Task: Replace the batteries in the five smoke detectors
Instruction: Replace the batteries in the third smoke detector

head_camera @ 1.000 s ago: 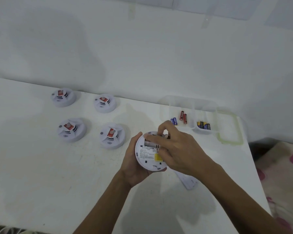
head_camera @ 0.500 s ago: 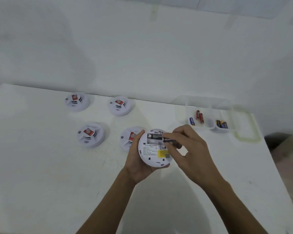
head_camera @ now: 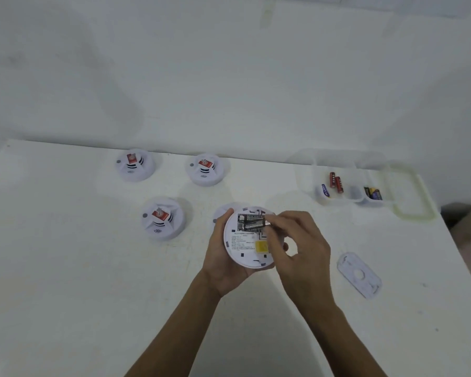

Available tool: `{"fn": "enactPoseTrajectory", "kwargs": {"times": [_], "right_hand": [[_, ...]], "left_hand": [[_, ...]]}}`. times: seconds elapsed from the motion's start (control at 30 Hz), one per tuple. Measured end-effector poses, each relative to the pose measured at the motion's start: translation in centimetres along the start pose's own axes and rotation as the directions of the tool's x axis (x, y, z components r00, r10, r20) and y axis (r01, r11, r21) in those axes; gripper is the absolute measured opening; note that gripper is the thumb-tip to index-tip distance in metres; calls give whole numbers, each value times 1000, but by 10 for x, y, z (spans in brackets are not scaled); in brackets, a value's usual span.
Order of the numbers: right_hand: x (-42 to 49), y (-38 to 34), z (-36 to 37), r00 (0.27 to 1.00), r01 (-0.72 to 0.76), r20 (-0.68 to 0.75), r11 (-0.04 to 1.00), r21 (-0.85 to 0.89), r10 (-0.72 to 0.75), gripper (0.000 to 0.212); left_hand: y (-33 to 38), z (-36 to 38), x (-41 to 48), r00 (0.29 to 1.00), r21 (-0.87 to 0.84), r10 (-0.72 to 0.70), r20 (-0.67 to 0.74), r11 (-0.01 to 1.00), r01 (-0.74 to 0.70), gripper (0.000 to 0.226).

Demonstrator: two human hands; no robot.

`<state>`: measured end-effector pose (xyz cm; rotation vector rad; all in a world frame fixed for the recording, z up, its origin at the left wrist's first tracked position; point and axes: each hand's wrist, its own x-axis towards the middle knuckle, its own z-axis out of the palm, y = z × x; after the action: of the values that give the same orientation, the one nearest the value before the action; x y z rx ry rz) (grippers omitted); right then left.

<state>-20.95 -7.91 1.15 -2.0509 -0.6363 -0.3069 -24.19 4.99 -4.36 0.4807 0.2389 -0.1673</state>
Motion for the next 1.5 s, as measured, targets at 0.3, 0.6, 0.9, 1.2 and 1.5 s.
{"fn": "enactPoseTrajectory", "kwargs": {"times": [0.3,0.6,0.9,1.2,1.5], "right_hand": [[-18,0,25,972,146,-149,964,-223,-181,23],[-21,-4,29,916,327,-110,876,-354,-386,40],[-24,3,28,932,312,-89,902,-299,-352,30],[-20,2,13,941,326,-18,917,-230,-339,23],[-21,42,-26,996,53,-59,975,-214,-67,18]], "left_hand": [[10,-6,-4,998,40,64,-23,997,-63,55],[12,-5,-12,999,6,-8,34,1000,8,61],[9,-17,-10,999,-11,-6,45,1000,6,60],[13,-14,-11,991,18,-6,135,1000,3,60],[13,-18,-9,975,-23,-163,150,986,168,74]]}}
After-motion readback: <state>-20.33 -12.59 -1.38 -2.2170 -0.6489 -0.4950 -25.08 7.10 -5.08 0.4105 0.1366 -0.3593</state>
